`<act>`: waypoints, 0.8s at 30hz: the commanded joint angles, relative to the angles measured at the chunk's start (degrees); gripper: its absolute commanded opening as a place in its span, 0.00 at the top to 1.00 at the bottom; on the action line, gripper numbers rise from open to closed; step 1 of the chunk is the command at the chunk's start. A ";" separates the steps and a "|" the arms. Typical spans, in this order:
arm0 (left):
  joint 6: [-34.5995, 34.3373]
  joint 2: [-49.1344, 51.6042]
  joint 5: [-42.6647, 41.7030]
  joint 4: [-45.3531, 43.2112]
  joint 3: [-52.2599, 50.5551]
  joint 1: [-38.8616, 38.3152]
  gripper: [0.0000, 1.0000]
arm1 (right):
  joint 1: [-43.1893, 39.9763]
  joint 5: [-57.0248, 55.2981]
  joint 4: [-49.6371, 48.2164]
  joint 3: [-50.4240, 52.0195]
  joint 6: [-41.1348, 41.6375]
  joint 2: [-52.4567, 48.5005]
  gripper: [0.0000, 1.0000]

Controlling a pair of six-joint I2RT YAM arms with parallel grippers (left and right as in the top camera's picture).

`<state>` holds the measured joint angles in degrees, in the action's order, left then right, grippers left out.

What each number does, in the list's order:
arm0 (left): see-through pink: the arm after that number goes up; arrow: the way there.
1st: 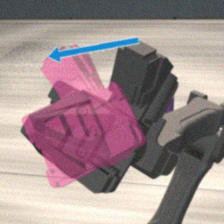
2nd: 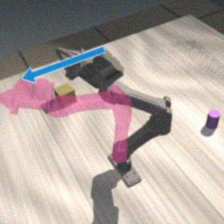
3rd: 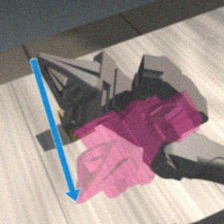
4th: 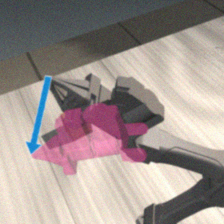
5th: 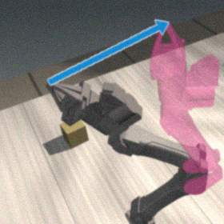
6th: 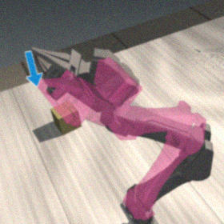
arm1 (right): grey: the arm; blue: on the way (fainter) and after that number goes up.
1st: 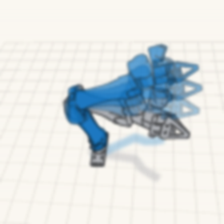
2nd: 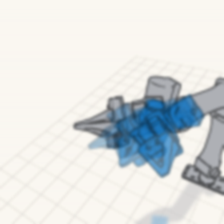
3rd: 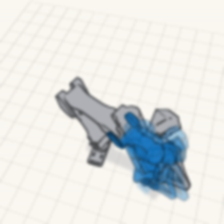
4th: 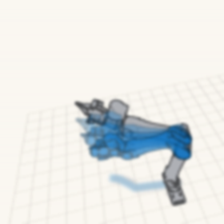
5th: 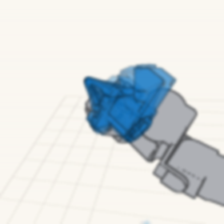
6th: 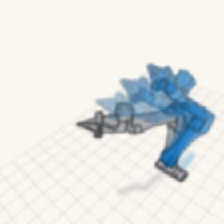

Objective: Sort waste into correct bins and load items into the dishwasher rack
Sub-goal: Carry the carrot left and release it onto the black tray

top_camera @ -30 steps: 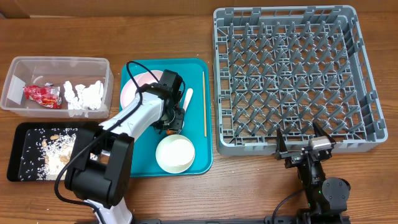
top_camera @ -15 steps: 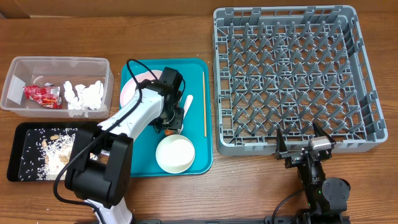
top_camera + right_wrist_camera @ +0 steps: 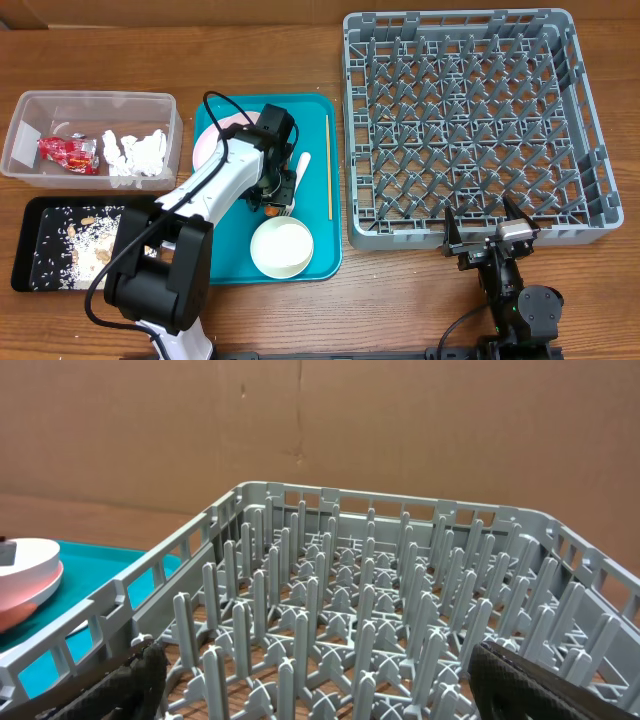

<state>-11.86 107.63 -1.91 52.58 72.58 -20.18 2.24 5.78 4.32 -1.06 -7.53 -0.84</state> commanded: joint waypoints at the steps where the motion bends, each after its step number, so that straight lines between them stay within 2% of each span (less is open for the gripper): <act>1: 0.31 -4.57 0.79 0.59 3.02 -0.13 0.94 | -0.28 0.35 -0.26 0.61 -0.02 0.61 0.00; 11: -0.26 -14.80 0.83 1.40 3.58 -0.09 0.93 | -0.28 0.33 -0.26 0.61 -0.02 0.61 0.00; 18: -9.29 -22.01 7.37 7.21 3.61 3.32 0.96 | -0.28 0.33 -0.26 0.61 -0.02 0.61 0.00; 24: -13.68 -27.10 8.79 11.10 3.61 11.74 0.96 | -0.28 0.33 -0.24 0.61 -0.02 0.61 0.00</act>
<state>-20.93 83.99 4.27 62.39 74.74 -12.82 2.24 5.80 4.29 -1.06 -7.51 -0.84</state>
